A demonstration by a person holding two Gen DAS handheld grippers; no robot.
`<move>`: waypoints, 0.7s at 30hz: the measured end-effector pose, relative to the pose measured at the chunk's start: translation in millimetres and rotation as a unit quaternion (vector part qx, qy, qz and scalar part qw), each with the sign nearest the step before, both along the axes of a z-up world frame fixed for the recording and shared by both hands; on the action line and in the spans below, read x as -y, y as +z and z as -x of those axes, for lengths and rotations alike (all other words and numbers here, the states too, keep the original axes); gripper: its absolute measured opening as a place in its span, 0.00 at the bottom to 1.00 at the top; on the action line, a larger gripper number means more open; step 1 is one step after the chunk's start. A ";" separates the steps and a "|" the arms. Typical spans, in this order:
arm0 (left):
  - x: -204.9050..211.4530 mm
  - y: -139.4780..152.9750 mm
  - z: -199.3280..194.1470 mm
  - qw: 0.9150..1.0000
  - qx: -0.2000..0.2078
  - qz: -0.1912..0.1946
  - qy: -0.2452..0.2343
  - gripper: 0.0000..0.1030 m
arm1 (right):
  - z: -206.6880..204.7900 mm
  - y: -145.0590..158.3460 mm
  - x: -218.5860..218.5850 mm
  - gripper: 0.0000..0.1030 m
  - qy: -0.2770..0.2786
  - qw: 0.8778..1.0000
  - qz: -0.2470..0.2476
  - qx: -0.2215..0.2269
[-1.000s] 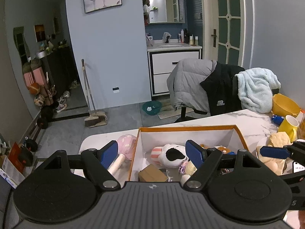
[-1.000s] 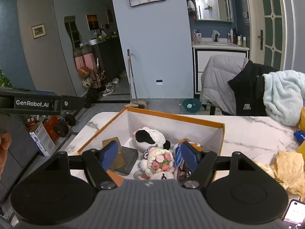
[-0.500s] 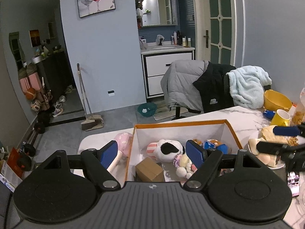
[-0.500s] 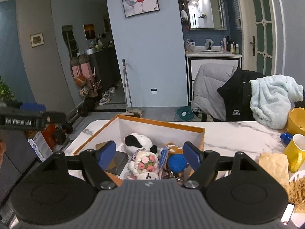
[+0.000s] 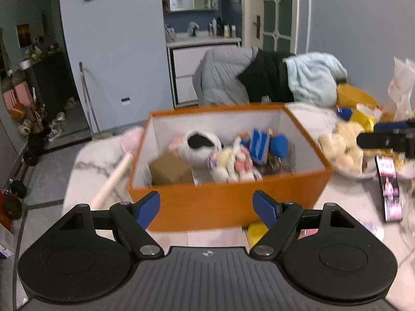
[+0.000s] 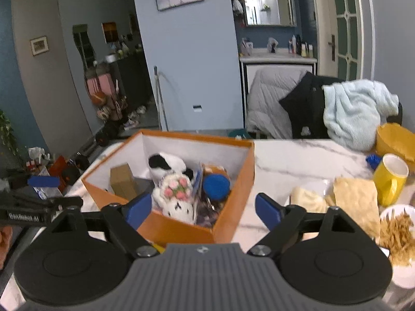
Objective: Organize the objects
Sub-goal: 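Grasp the orange crocheted ball with the left gripper while the right gripper grasps the Vaseline packet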
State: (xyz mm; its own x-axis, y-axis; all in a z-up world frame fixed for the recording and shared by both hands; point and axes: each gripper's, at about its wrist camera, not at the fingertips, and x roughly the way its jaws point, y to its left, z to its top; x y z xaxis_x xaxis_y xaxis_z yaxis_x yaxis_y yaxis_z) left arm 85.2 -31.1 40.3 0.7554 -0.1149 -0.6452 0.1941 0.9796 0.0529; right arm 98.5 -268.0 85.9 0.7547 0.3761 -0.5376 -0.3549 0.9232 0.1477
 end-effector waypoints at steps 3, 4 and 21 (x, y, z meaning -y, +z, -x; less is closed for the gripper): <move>5.5 -20.5 4.4 1.000 -0.013 -0.006 -0.012 0.90 | 1.8 -9.7 -0.4 0.87 0.008 1.000 0.007 -0.014; 6.5 -28.1 7.6 1.000 -0.016 -0.009 -0.016 0.90 | 2.3 -12.6 -1.2 0.88 0.010 1.000 0.012 -0.016; 42.2 -90.1 20.3 0.992 -0.052 -0.061 -0.100 0.90 | -12.8 -99.5 -8.6 0.91 0.080 0.969 0.197 -0.125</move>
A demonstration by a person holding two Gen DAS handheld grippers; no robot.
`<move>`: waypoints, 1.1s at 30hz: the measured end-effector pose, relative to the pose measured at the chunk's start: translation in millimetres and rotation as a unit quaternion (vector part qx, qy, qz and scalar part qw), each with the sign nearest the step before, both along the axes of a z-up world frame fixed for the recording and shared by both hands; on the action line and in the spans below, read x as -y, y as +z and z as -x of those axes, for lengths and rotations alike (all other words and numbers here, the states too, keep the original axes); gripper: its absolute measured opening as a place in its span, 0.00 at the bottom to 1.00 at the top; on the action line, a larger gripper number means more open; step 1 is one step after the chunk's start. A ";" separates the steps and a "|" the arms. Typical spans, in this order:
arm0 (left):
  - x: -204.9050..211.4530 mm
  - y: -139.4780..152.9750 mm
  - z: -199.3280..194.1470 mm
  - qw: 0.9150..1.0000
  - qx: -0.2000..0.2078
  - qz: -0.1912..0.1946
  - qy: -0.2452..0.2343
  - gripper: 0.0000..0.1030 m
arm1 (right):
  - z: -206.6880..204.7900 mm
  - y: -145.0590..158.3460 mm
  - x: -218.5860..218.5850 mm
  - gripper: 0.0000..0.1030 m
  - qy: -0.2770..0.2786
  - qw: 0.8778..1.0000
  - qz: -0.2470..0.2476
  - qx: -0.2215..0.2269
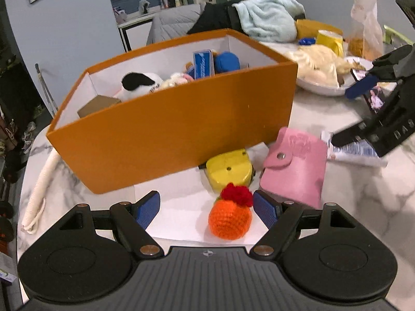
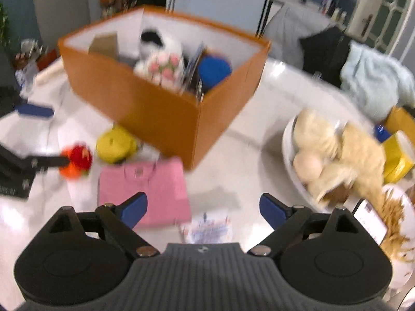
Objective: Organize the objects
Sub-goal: 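Grasp the orange crocheted ball with the left gripper while the right gripper grasps the Vaseline packet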
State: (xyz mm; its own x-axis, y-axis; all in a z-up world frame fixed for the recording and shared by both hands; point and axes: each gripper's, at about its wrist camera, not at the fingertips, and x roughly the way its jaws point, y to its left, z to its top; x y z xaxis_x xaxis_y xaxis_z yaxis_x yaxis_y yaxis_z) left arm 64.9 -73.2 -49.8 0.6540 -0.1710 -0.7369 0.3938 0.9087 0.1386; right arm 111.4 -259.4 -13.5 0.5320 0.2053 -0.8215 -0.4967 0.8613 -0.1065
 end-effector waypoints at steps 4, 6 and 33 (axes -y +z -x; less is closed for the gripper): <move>2.5 -5.9 -3.6 1.000 -0.005 0.000 -0.011 0.90 | 1.3 -18.5 3.5 0.91 0.015 0.999 0.029 -0.039; 4.3 -9.0 -4.6 1.000 -0.009 -0.005 -0.016 0.90 | 2.4 -25.5 5.0 0.91 0.016 0.998 0.037 -0.052; 1.5 -23.5 -9.0 0.999 -0.037 0.004 -0.040 0.71 | -2.5 -45.8 15.2 0.71 0.000 0.992 0.051 -0.118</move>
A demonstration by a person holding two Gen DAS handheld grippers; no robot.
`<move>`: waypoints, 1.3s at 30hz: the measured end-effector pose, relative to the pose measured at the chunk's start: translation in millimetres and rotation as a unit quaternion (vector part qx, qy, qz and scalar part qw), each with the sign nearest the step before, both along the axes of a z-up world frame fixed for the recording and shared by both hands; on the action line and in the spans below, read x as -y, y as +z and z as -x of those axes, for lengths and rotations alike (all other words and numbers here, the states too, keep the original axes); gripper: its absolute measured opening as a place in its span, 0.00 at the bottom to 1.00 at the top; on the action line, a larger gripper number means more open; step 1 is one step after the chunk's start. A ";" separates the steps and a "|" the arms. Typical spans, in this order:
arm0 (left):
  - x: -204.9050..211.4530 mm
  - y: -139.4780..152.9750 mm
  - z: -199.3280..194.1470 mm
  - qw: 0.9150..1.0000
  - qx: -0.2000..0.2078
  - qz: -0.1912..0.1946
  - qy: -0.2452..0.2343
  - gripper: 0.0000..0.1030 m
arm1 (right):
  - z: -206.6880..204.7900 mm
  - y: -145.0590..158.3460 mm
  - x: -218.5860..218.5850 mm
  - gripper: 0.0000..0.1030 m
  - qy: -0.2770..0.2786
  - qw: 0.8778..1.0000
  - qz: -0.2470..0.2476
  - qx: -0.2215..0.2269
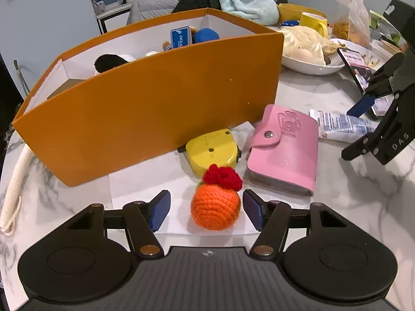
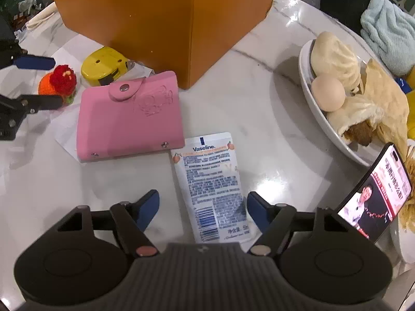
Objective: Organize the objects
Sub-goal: 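Grasp the orange crocheted ball with the left gripper while the right gripper grasps the Vaseline packet, then carry the crocheted ball with the left gripper while the right gripper carries the Vaseline packet into the orange box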
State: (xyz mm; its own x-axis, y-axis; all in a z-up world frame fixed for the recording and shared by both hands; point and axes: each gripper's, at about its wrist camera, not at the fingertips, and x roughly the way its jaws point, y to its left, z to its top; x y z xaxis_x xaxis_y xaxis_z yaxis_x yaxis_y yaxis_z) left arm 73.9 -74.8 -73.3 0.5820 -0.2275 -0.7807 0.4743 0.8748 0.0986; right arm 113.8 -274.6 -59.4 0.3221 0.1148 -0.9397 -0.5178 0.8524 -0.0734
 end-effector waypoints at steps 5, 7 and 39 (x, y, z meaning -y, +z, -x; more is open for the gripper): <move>2.1 -1.3 2.2 1.000 -0.003 -0.003 -0.007 0.67 | 0.1 0.2 0.7 0.66 -0.005 1.000 0.001 -0.006; 1.7 -1.1 2.7 1.000 -0.006 -0.001 -0.008 0.60 | 0.4 0.4 0.8 0.64 -0.005 1.000 0.002 -0.007; -14.2 25.6 15.0 0.999 0.012 0.041 0.006 0.46 | 12.5 58.3 20.4 0.46 -0.048 0.998 -0.037 0.031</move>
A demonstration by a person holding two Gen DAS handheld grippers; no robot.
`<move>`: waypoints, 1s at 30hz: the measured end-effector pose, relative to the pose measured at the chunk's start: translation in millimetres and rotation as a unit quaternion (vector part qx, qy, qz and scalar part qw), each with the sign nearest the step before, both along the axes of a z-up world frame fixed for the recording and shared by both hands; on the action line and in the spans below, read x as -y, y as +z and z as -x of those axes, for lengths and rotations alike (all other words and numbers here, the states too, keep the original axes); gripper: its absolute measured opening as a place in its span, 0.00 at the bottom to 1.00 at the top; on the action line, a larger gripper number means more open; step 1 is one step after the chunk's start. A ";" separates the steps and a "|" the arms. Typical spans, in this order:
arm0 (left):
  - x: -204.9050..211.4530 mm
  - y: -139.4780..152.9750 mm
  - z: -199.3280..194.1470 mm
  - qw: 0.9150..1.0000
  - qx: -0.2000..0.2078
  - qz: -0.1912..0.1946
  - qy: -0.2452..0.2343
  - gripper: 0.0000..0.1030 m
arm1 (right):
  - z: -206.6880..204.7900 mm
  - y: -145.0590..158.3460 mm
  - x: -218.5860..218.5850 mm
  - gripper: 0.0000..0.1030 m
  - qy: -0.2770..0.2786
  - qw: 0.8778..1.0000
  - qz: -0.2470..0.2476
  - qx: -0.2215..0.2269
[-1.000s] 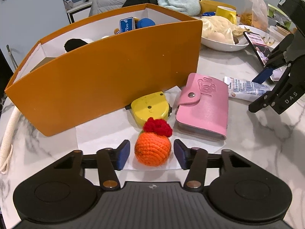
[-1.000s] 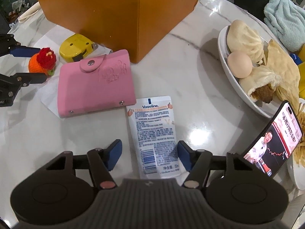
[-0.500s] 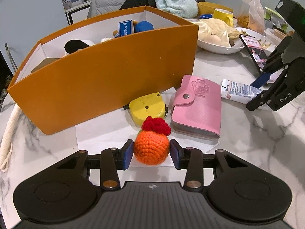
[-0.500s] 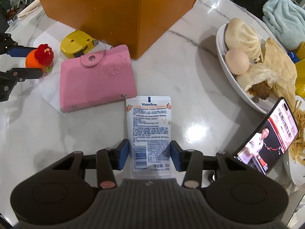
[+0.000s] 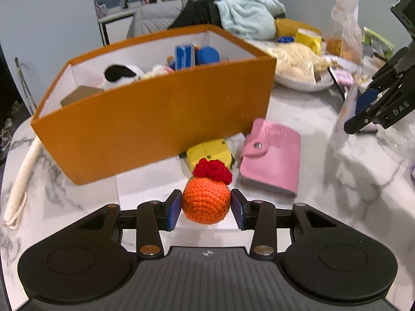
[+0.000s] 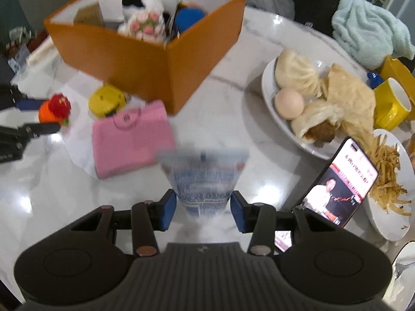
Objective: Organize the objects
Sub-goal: 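Carry the crocheted ball with the left gripper while the right gripper carries the Vaseline packet into the orange box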
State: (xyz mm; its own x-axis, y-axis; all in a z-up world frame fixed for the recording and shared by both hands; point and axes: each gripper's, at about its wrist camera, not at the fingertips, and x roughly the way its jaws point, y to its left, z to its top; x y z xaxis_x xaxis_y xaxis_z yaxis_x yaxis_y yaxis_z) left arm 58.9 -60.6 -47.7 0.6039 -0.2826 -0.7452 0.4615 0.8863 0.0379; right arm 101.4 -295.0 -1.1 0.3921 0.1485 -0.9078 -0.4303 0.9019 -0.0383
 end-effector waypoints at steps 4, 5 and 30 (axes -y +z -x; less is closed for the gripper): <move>-3.4 13.3 -0.4 1.000 0.011 0.022 0.002 0.46 | -1.1 24.3 1.8 0.46 -0.005 0.999 -0.031 0.025; -4.3 17.5 -1.0 0.999 0.015 0.028 0.004 0.46 | -1.9 30.6 0.6 0.46 -0.005 0.999 -0.038 0.032; -8.1 85.7 -68.8 0.993 0.093 0.037 0.055 0.46 | -66.3 113.8 -98.0 0.46 0.005 0.986 -0.110 0.123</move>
